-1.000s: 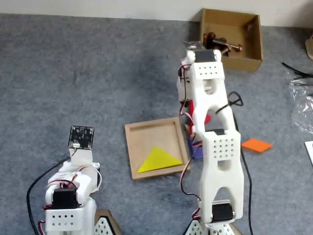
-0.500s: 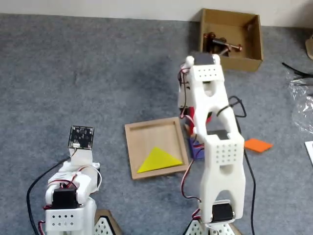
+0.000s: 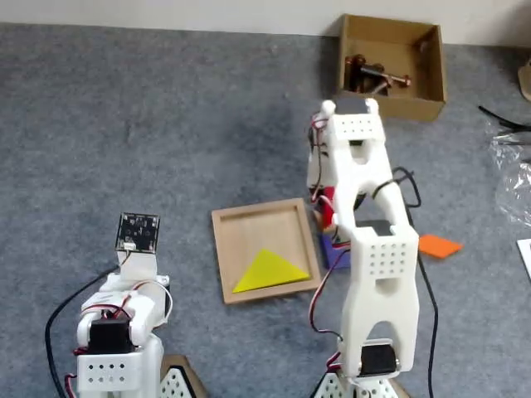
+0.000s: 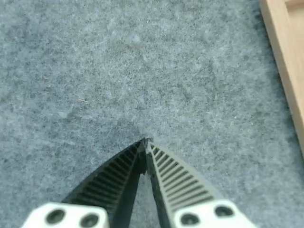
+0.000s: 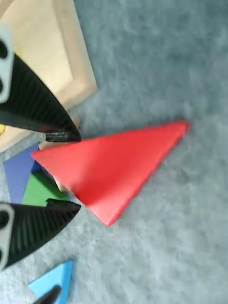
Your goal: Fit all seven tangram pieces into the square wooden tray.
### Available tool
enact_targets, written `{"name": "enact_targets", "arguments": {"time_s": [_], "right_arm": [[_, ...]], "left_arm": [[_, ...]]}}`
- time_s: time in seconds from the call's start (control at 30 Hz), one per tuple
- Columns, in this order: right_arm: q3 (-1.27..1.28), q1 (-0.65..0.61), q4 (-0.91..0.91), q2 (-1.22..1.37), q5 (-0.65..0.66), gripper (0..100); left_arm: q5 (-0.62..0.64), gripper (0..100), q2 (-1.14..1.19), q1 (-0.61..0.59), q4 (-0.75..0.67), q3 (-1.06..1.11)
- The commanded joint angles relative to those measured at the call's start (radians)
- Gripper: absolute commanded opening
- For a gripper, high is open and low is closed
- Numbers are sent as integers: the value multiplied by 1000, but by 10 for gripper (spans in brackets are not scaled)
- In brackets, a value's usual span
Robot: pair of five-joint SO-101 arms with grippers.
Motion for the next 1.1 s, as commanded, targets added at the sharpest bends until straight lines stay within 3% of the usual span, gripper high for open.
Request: {"name": "enact_targets", "arguments": {"time_s": [0.0,0.43,0.53,0.7,1.07], "right_arm": [[-82,39,-8,-16,-5,192],[-82,28,-16,-15,229,193],[-82,28,-18,-15,236,205],[-82,28,-18,-15,235,310],[-71,-19,-53,-12,298,318]], "left_arm": [[5,6,2,-10,5,21],[5,6,2,-10,5,21],[5,6,2,-10,5,21],[5,6,2,-10,5,21],[5,6,2,-10,5,21]]}}
